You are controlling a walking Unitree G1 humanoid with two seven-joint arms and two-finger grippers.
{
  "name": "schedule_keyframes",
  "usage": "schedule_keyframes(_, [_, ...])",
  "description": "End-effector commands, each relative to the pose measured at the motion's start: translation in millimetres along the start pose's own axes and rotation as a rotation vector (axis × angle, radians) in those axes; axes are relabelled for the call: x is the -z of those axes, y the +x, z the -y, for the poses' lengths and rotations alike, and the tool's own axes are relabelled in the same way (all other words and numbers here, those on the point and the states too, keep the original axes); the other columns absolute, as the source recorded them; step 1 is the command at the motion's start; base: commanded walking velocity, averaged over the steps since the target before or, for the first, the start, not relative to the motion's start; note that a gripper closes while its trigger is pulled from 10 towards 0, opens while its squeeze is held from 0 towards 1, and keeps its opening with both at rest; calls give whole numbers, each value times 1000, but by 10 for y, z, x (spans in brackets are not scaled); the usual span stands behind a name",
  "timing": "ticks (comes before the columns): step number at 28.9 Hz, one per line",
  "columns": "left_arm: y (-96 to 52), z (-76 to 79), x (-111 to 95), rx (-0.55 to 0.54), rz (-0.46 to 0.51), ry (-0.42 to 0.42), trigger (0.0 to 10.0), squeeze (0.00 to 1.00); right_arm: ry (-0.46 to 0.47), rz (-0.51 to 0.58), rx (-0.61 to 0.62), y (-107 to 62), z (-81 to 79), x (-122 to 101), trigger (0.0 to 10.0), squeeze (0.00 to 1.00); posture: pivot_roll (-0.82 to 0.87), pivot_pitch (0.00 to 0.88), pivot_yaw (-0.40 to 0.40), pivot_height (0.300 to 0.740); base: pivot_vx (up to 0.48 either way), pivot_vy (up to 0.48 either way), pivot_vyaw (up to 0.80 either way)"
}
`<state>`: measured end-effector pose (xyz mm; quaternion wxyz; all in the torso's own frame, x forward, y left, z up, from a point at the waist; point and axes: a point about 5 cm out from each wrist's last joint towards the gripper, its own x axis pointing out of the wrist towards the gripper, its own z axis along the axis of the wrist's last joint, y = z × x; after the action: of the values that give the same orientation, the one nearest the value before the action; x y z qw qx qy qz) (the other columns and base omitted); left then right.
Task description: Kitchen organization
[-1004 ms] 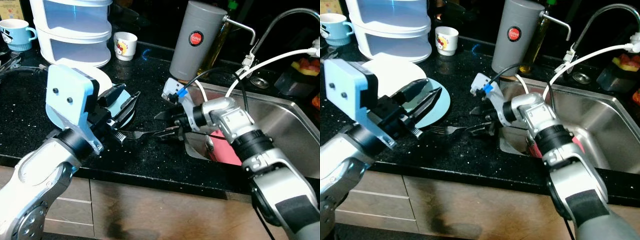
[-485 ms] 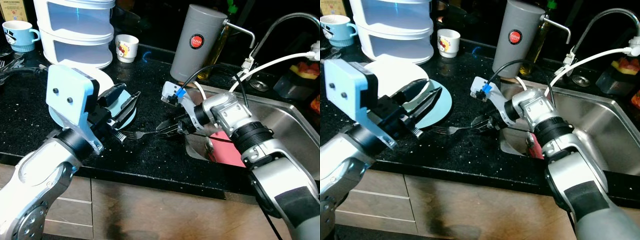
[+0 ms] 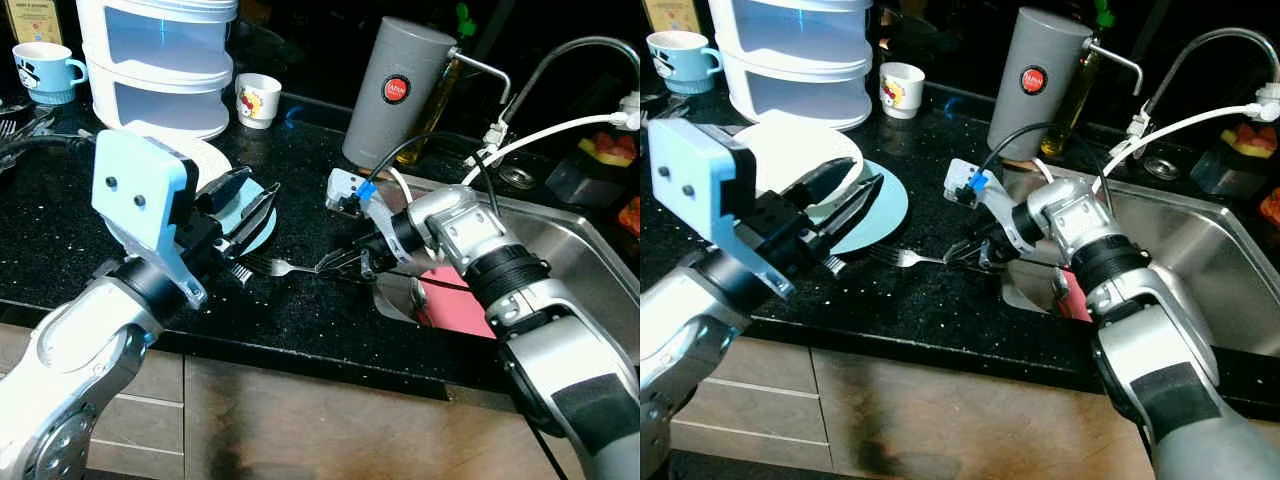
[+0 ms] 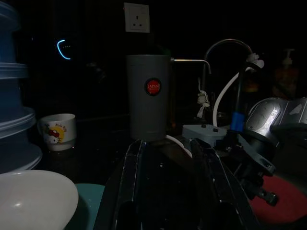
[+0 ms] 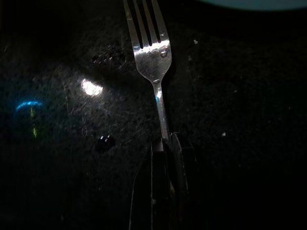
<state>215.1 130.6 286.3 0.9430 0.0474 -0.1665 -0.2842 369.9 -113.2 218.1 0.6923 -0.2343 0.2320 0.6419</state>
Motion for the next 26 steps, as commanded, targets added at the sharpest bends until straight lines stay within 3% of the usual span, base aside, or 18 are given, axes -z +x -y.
schedule_keyframes(1, [1, 24, 12, 15, -5, 3, 10000, 0, 52, -93, -46, -21, -58, 320, 0, 0, 171, 0, -170, 740, 0, 0, 0])
schedule_keyframes(11, [10, 22, 9, 22, -4, 2, 10000, 0, -29, -67, -211, -169, -253, 307, 0, 0, 166, 0, -163, 740, 0, 0, 0])
schedule_keyframes(13, [14, 30, 9, 25, -2, 0, 10000, 0, -21, 37, -227, -173, -275, 200, 0, 0, 165, 0, -163, 740, 0, 0, 0])
schedule_keyframes(15, [14, 30, 9, 25, -2, -1, 10000, 0, -20, 66, -226, -173, -270, 170, 0, 0, 165, 0, -163, 740, 0, 0, 0])
schedule_keyframes(18, [18, 29, 7, 25, 0, -1, 10000, 0, 12, 270, -215, -208, -217, -22, 0, 0, 169, 0, -165, 740, 0, 0, 0])
schedule_keyframes(19, [18, 27, 1, 23, 3, 0, 10000, 0, 34, 401, -190, -249, -162, -132, 0, 0, 171, 0, -164, 740, 0, 0, 0])
schedule_keyframes(20, [18, 27, 1, 23, 3, 0, 10000, 0, 34, 401, -190, -249, -162, -132, 0, 0, 171, 0, -164, 740, 0, 0, 0])
schedule_keyframes(26, [17, 24, -7, 22, 7, -1, 10000, 0, 113, 640, -45, -325, -54, -303, 0, 0, 173, 0, -160, 740, 0, 0, 0])
